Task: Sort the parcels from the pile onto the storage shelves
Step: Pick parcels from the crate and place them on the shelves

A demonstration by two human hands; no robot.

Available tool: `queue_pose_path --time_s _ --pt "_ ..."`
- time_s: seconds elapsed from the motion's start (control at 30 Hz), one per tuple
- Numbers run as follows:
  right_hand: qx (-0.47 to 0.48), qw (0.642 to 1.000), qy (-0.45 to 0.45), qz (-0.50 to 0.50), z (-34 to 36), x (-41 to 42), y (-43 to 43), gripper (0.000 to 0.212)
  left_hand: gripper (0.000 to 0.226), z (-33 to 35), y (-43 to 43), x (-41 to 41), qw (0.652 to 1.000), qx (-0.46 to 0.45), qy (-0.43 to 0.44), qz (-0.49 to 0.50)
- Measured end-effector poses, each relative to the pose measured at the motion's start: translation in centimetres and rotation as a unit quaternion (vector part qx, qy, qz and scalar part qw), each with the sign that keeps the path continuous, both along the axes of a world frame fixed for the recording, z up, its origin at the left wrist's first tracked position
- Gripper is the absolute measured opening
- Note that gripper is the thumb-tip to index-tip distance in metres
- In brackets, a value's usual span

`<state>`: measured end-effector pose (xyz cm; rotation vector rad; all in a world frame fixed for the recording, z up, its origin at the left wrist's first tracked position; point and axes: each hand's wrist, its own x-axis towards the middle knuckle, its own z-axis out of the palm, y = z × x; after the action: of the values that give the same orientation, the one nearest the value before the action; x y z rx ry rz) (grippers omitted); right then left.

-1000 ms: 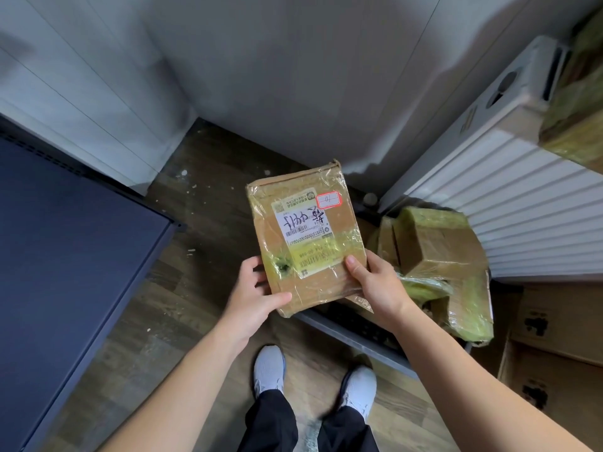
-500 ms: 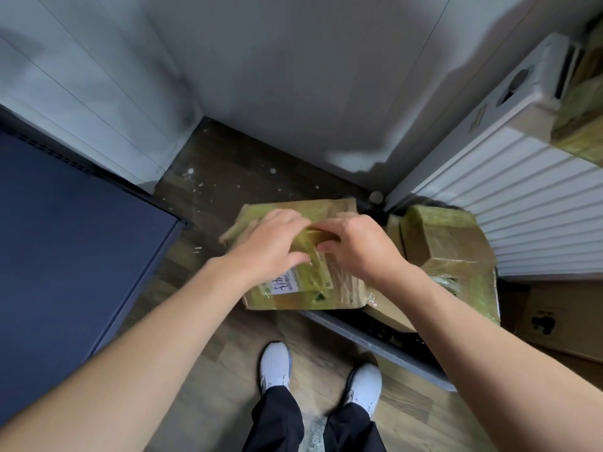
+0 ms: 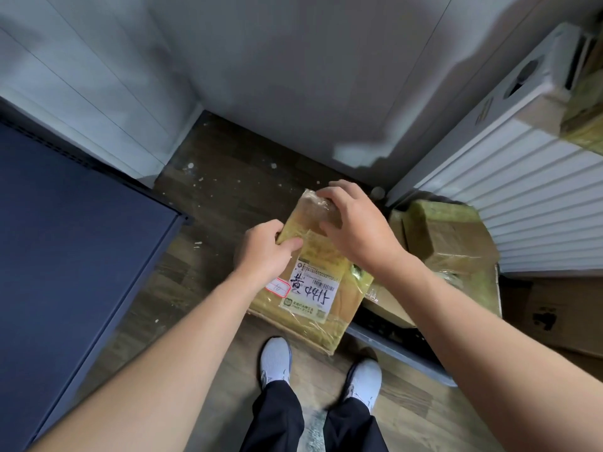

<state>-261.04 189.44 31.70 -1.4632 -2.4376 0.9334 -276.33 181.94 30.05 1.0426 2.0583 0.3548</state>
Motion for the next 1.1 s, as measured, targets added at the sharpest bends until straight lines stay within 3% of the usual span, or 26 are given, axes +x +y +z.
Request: queue_pose_path --time_s 0.17,0.27,0.37,0.47,0.57,0.73,0.9,1.1 --pt "-0.043 0.978 -0.01 -0.202 -1.2 2.1 -2.7 0.081 0.018 0.0 -0.2 -0.9 0.991 0.011 -0.051 0.12" --pt "-0.132 0.959 0.019 -0.25 -0.6 2.1 -3.6 0.09 0.014 1.9 -0.1 -1.7 0.975 0.049 -0.081 0.202" --pt "-0.232 0.942 0.064 -0.235 1.6 0.3 -3.6 0.062 0.015 5.1 -0.3 -2.7 0.957 0.097 -0.101 0.254" --pt "-0.19 0.949 0.111 -0.225 6.0 -1.7 -3.0 0.03 0.019 9.6 -1.2 -4.0 0.951 0.154 -0.102 0.249" --pt "-0.153 0.963 0.104 -0.195 11.6 -3.6 -1.7 0.03 0.02 14.5 -3.2 -5.3 0.953 0.166 -0.161 0.195" --pt "-0.096 0.982 0.097 -0.128 21.2 -8.0 -1.0 0.035 0.048 22.6 -7.0 -8.0 0.944 0.183 -0.208 0.178" --pt "-0.052 0.987 0.14 -0.065 30.6 -12.7 -2.0 0.038 0.069 31.0 -10.5 -10.3 0.924 0.235 -0.202 0.223" --pt "-0.016 0.979 0.198 0.042 39.6 -16.4 -5.5 0.031 0.065 40.4 -16.0 -10.7 0.886 0.327 -0.126 0.303"
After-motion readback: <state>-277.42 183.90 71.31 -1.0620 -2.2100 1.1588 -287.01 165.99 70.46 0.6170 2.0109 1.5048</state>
